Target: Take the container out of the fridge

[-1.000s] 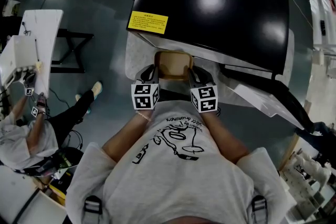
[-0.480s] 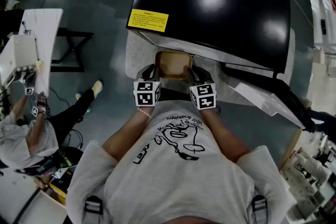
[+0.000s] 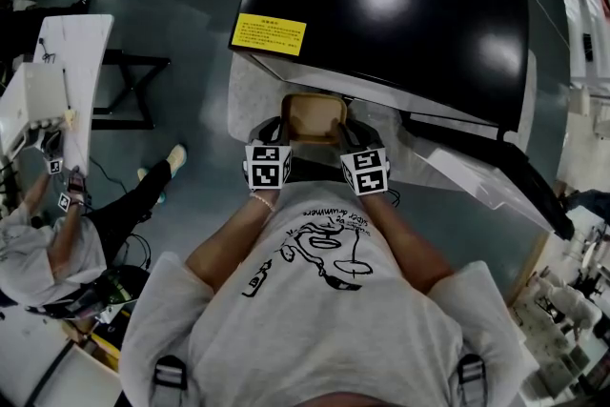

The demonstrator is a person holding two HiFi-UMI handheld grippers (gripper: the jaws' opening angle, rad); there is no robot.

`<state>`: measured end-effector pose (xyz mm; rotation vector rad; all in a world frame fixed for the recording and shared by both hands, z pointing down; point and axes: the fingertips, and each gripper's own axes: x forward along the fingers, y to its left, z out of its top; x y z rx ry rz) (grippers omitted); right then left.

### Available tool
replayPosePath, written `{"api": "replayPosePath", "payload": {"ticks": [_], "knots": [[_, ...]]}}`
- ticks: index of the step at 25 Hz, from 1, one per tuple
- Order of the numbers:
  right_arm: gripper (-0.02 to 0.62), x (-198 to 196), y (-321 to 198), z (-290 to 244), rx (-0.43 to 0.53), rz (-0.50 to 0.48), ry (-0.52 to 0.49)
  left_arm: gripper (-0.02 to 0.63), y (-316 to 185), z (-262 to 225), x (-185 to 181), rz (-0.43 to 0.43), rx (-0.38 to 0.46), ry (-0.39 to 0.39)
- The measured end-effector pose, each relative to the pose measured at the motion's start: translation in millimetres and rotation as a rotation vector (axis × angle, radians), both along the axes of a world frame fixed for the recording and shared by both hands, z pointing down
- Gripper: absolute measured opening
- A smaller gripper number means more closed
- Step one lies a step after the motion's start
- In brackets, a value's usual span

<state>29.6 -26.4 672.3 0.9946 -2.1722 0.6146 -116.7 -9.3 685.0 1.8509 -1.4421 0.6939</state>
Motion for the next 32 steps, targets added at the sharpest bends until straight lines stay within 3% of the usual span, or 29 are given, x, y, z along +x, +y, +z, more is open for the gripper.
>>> {"api": "replayPosePath", "payload": {"ticks": [32], "knots": [[0.077, -0.2, -1.1, 53.4, -0.085, 0.003, 0.036, 0.048, -3.6, 49.5, -1.2, 0.037, -0.07, -0.05]]}}
